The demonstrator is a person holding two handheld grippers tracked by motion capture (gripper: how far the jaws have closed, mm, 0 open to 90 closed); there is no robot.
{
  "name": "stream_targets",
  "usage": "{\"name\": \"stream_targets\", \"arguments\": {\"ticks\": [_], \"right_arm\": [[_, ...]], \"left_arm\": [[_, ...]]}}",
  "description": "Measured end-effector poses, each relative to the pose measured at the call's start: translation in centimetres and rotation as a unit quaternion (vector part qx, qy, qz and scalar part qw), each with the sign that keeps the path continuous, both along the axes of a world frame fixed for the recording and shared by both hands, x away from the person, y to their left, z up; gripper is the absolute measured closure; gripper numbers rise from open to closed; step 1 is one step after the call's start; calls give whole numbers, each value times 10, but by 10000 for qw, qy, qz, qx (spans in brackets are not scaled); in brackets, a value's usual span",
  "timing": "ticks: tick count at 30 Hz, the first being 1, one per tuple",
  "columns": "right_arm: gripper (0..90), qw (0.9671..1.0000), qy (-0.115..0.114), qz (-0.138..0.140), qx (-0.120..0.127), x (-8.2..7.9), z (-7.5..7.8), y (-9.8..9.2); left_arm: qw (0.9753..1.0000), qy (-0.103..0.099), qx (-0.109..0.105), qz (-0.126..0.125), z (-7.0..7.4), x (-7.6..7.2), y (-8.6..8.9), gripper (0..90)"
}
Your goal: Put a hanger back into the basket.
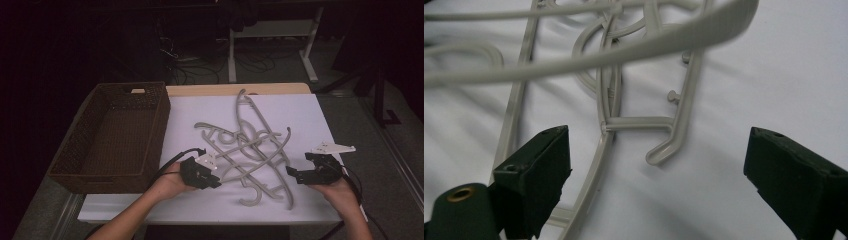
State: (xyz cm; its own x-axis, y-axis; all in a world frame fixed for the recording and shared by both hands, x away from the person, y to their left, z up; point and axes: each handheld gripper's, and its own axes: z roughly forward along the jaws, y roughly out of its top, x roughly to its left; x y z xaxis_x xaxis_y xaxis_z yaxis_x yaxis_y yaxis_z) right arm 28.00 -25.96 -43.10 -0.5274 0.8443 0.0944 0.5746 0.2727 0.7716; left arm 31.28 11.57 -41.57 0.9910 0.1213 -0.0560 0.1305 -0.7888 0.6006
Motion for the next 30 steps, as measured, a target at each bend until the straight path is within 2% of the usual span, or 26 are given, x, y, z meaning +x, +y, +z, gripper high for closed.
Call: {"name": "stream_targets", "arguments": {"ticks": [3,4,5,8,11,19,25,30], "right_arm": [[111,10000,16,-1,5,0,-1,-1],[112,10000,21,0,16,1,-1,-1],[112,10000,21,0,16,1,-1,-1],[111,10000,25,-8,26,1,-1,-1],[112,10000,5,-4,31,1,-1,-2],[112,10000,-16,1,56,1,0,-2],[112,10000,-10,8,52,1,0,-3],[113,10000,-13,-8,64,1,1,-3]], "left_arm": [[9998,13,-123,123,7,3,2,821],[9995,49,-227,216,14,5,4,821],[9995,49,-227,216,14,5,4,820],[9990,31,-306,323,27,9,6,821],[9984,-17,-399,410,44,13,8,820],[9966,-293,-472,602,98,27,17,820],[9941,-483,-463,857,132,40,44,820],[9908,-613,-423,1130,145,45,74,820]]}}
